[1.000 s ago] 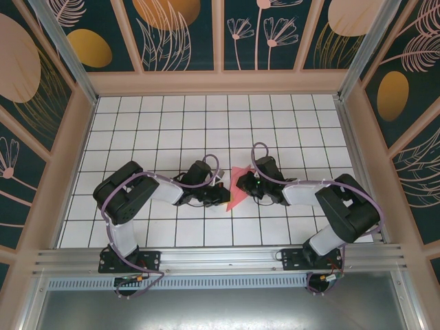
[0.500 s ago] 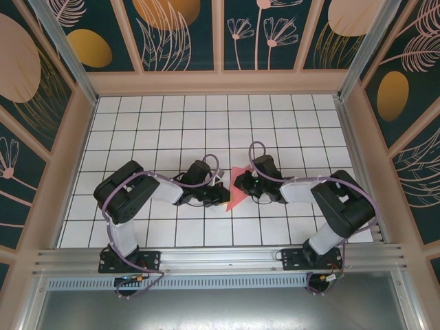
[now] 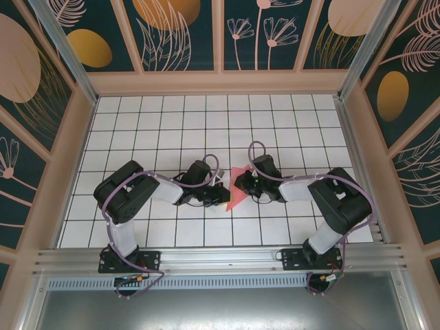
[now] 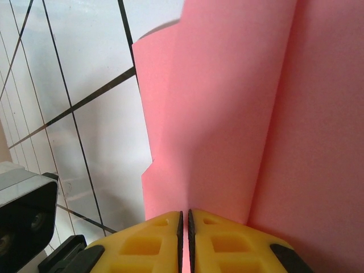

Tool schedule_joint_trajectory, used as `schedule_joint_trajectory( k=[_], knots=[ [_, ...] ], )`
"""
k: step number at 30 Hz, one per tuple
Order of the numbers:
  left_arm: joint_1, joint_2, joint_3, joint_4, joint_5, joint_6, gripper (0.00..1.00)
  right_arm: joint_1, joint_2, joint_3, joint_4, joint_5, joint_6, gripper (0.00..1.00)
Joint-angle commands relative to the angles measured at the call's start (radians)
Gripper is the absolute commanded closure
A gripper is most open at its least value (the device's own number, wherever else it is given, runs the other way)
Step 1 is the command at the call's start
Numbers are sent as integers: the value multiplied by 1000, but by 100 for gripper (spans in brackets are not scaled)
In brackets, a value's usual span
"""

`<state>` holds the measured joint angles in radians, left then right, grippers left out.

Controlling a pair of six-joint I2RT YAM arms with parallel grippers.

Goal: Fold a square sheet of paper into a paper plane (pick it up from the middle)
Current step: Fourth fold the wing at the center of the table.

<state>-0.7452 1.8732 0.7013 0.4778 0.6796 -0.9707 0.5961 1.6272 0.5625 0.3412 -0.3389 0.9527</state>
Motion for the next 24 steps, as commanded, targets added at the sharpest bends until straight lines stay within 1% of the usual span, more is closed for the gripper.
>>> schedule_joint_trajectory(
  k=[1, 4, 7, 13, 18, 22, 24],
  knots=[
    [2, 24, 7, -91, -34, 34, 93, -9, 20, 11, -12, 41, -2, 85],
    [2, 13, 5, -95, -38, 36, 90, -9, 24, 7, -26, 53, -1, 85],
    [3, -5, 0, -104, -46, 41, 85, -9, 40, 5, -30, 50, -4, 86],
    [2, -64, -19, -117, -72, 44, 82, -8, 53, -13, -23, 52, 3, 86],
    [3, -96, -31, -123, -98, 39, 88, -6, 54, -26, -13, 55, 9, 86],
    [2, -90, -32, -109, -89, 39, 92, -5, 52, -29, -13, 57, 11, 86],
    [1, -75, -26, -102, -71, 40, 96, -5, 51, -29, -19, 59, 11, 86]
  ],
)
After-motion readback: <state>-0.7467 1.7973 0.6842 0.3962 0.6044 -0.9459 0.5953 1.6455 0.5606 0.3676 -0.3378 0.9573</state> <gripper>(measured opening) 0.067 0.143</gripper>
